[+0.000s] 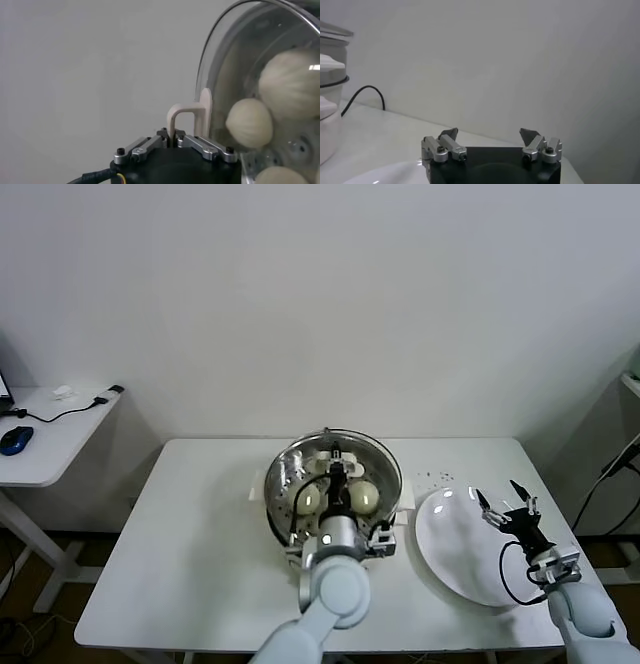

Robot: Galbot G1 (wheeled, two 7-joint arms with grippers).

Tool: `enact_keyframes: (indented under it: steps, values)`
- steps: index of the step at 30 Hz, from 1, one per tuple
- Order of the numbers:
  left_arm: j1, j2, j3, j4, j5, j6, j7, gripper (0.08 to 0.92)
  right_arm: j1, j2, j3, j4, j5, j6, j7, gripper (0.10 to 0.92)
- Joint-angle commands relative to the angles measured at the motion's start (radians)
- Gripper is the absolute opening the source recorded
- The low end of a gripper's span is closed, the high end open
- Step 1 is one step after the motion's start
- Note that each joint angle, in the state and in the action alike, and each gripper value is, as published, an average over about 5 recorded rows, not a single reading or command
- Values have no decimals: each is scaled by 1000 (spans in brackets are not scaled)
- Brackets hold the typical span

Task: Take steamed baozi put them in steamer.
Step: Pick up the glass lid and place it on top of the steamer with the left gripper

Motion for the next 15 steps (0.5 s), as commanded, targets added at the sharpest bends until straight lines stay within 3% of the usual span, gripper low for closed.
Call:
enact_keyframes:
  steps: [1,15]
  values:
    - [10,-43,-21,66,3,49,-30,148,2,0,1,-6,-1,2,-3,823]
    - [45,-20,-39,20,-1,49,-46,148,8,9,8,-19,-10,4,-8,823]
